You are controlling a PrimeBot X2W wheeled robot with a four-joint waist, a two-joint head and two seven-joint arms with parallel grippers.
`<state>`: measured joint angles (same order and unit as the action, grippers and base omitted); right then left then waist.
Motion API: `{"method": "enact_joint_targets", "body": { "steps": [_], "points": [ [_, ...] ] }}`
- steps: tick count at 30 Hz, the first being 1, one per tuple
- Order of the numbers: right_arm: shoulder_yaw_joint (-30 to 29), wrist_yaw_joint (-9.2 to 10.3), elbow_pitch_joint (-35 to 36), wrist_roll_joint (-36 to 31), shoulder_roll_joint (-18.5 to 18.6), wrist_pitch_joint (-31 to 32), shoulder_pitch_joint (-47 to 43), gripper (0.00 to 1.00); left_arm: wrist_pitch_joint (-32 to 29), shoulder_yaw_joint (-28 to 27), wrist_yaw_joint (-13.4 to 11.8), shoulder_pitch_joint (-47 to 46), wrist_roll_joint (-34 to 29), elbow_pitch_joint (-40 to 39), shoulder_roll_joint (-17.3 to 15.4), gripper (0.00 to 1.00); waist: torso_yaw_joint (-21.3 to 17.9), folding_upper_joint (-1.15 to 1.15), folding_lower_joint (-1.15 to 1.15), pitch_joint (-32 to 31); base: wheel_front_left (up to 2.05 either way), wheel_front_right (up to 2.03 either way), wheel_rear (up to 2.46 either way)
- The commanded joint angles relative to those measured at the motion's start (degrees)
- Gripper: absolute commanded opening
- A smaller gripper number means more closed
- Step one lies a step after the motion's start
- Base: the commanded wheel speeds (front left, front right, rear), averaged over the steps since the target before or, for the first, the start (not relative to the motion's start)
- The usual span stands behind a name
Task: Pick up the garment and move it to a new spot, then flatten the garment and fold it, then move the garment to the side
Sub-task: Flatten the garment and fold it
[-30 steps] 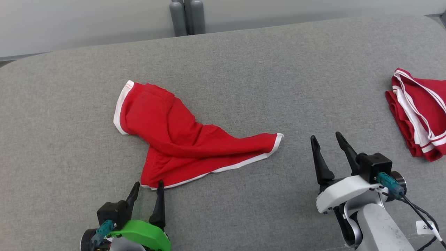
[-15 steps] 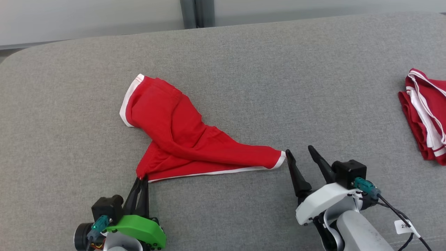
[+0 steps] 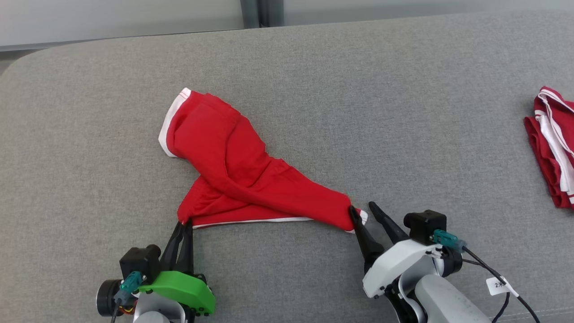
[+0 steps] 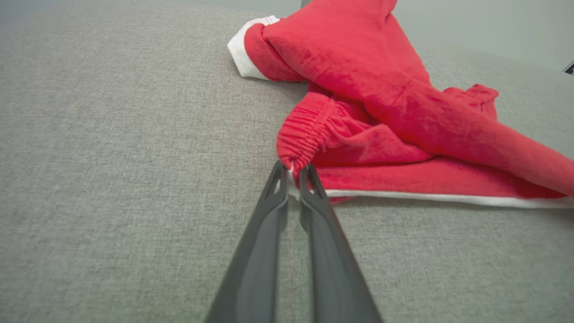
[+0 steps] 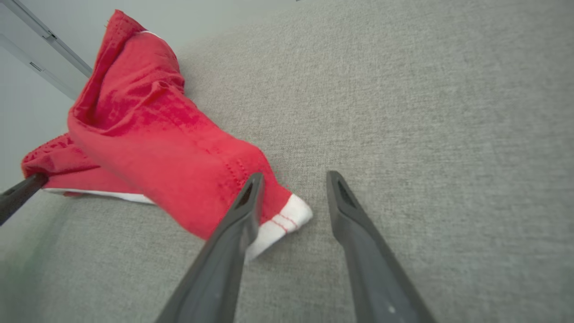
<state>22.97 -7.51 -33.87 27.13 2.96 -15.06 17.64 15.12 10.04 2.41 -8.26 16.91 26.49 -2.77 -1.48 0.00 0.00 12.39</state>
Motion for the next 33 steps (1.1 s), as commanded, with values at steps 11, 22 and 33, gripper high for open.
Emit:
{"method": "enact_joint_targets", "body": {
  "steps": [11, 22, 33],
  "points": [
    [4.1, 0.06, -3.6, -0.8, 2.1, 0.0, 0.0, 0.0, 0.0, 0.0, -0.1, -1.3, -0.2, 0.1, -0.3, 0.0, 0.2, 0.0, 0.0, 0.4, 0.0, 0.0, 0.0],
    [-5.0, 0.07, 5.7, -1.5, 1.9, -0.1, 0.8, 0.0, 0.0, -1.7, 1.0, -2.3, -1.6, -4.8, -0.3, 0.0, -0.5, 0.0, 0.0, -2.9, 0.0, 0.0, 0.0],
    [-11.2, 0.04, 14.8, 2.3, 3.2, -0.1, 9.9, 0.0, 0.0, -3.1, 4.7, -13.9, -6.7, -14.4, -2.7, 0.0, -3.3, 0.0, 0.0, -9.1, 0.0, 0.0, 0.0]
  ]
}}
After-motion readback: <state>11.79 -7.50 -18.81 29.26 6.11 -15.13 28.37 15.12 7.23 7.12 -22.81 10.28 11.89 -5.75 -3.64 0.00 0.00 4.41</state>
